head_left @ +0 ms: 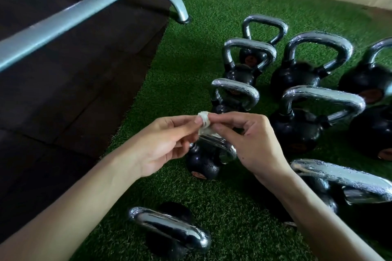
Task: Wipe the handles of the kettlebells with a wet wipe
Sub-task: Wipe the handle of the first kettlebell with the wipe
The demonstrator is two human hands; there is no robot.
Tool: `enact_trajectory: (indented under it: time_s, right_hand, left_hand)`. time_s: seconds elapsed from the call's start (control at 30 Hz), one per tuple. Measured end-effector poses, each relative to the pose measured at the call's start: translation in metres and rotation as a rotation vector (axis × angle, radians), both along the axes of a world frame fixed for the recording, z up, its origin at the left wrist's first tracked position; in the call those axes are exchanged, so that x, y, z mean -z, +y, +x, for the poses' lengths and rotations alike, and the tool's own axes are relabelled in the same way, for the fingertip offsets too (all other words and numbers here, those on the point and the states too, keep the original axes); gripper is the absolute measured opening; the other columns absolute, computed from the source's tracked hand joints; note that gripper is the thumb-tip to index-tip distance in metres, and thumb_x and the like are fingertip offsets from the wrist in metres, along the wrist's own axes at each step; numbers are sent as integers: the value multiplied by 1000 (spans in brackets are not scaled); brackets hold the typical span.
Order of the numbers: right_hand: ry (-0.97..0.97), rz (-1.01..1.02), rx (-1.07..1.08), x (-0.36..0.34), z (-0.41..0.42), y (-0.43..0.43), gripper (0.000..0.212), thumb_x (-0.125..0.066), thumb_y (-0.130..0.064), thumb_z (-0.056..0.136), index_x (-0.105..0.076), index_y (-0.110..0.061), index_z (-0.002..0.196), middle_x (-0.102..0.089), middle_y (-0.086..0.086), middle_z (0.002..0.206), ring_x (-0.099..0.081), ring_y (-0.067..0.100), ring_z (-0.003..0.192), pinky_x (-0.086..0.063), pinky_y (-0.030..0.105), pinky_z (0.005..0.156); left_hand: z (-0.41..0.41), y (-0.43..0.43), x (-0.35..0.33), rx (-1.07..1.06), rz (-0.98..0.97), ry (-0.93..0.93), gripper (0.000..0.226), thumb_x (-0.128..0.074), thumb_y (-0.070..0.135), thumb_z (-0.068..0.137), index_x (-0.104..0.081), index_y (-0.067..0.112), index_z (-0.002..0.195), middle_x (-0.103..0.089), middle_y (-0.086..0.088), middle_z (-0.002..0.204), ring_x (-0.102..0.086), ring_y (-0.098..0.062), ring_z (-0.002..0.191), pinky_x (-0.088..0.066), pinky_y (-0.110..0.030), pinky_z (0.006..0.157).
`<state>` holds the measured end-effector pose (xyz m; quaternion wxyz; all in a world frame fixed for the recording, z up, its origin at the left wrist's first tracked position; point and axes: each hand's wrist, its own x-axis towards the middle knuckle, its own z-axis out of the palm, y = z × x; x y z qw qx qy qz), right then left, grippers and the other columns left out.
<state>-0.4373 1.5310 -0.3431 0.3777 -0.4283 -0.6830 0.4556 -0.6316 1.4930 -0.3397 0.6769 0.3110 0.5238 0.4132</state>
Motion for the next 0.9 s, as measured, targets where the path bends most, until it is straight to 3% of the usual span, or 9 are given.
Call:
enact_trajectory:
  time_s: [0.1, 0.17, 0.3, 0.37, 0.53, 0.6, 0.67, 0.8, 0.9]
  right_hand:
    - [32, 13, 84, 3, -3, -2, 20, -79, -2, 83, -82, -20, 91, -79, -15, 93, -72, -2, 84, -57, 19, 77]
    - [-57, 97, 205, 6, -1, -4, 14, -85, -20, 80, -81, -31, 88, -75, -24, 81, -61, -5, 65, -45, 11, 63]
    - [-623, 182, 180, 13, 18, 2, 33, -78, -50, 81, -72, -50, 113, -74, -21, 101, -54, 11, 96, -42, 37, 92]
    - [-802, 105, 90, 13, 21, 3, 37, -74, -50, 85, -68, -51, 121, -74, -16, 109, -51, 17, 113, -29, 34, 93]
    - [-736, 122, 84, 17, 24, 5, 36, -78, -43, 83, -71, -45, 118, -75, -12, 92, -54, 17, 102, -44, 42, 96]
    - [-712, 104, 79, 19, 26, 5, 35, -78, -44, 83, -71, -46, 117, -71, -14, 81, -54, 18, 98, -47, 45, 94]
    - [-698, 114, 72, 21, 27, 4, 34, -77, -43, 84, -71, -46, 117, -62, -17, 73, -52, 18, 94, -47, 43, 90]
    - [-674, 125, 58, 23, 28, 3, 33, -77, -42, 85, -72, -45, 117, -63, -16, 72, -53, 18, 90, -47, 38, 82]
    - [-671, 116, 51, 23, 28, 7, 30, -78, -43, 84, -73, -45, 113, -69, -8, 81, -54, 17, 92, -46, 31, 74]
  left_hand:
    - [7, -3, 0, 5, 10, 32, 31, -74, 25, 85, -77, 17, 115, -69, 0, 90, -60, -1, 69, -42, -11, 44]
    - [9, -2, 3, -22, 76, 131, 27, -74, 27, 88, -75, 18, 114, -72, 0, 89, -60, -3, 67, -42, -13, 45]
    - [-13, -2, 20, -29, 614, 995, 14, -74, 34, 90, -75, 30, 104, -74, 18, 85, -66, 1, 66, -48, -12, 55]
    - [-21, -2, 24, 27, 750, 1195, 18, -74, 35, 88, -76, 30, 105, -71, 25, 89, -64, 13, 75, -50, -11, 62]
    - [-10, 9, 19, 158, 973, 1118, 16, -71, 29, 88, -80, 20, 98, -64, 31, 84, -53, 32, 80, -38, 5, 70]
    - [-17, 13, 20, 158, 928, 1082, 21, -70, 35, 87, -79, 25, 104, -59, 36, 73, -61, 21, 69, -45, -2, 62]
    - [-33, 17, 29, 107, 771, 1008, 28, -73, 37, 85, -79, 26, 111, -68, 21, 63, -68, -1, 59, -52, -14, 57]
    - [-59, 22, 66, 16, 613, 707, 36, -77, 28, 83, -76, 17, 117, -80, 0, 94, -76, -26, 77, -63, -34, 71]
    - [-66, 12, 88, -31, 570, 648, 37, -77, 23, 81, -75, 13, 117, -80, 0, 102, -77, -27, 86, -64, -41, 78]
